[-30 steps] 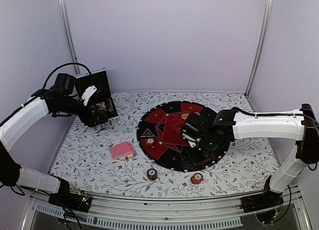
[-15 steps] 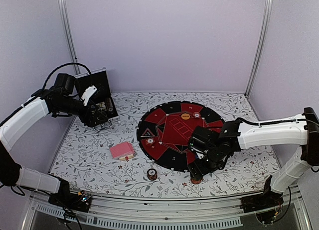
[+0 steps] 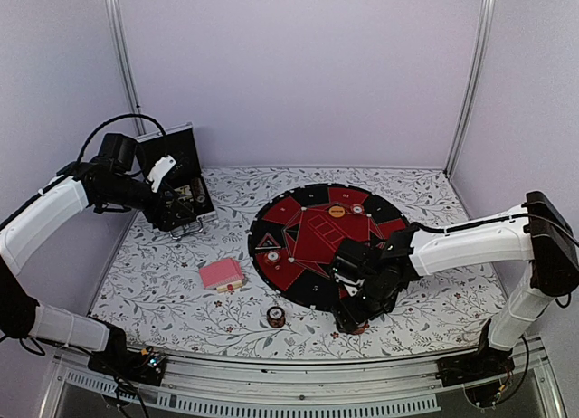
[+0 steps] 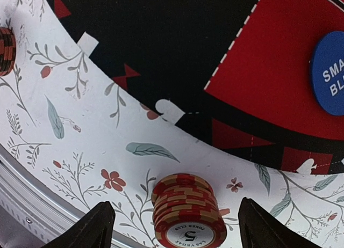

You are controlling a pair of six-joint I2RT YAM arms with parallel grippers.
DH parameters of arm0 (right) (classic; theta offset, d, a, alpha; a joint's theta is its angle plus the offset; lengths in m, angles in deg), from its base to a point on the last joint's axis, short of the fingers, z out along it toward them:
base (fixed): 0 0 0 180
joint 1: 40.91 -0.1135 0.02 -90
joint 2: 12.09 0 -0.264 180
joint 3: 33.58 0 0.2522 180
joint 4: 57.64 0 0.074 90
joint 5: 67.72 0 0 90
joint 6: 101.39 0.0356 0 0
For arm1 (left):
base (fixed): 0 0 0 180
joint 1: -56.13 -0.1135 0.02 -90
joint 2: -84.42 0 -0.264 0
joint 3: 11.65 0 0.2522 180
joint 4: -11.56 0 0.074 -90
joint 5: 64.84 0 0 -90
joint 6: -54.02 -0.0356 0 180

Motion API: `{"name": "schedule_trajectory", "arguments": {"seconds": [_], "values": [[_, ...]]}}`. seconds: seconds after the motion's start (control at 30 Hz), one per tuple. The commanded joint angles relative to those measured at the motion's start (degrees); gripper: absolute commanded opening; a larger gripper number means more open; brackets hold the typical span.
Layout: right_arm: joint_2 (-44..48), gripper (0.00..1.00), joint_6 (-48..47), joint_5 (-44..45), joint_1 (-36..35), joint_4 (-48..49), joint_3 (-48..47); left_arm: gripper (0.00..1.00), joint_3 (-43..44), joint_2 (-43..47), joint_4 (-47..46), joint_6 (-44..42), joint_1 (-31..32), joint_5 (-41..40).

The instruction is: Distribute texas hold em gaming equipment

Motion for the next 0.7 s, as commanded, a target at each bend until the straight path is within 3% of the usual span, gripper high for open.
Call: {"name": "schedule_trajectory", "arguments": {"seconds": [0.0,0.67], "values": [[-1.8,0.82,-1.1,-0.4,-0.3,1.5,0.4,1.0,1.3,-0.7,0.6,-0.4,0.6,0.2],[-2.3,0.58,-1.5,0.8,-0.3,1.6,1.4,1.0,1.3,-0.6,0.7,-0.6,0.6,-0.2]]}}
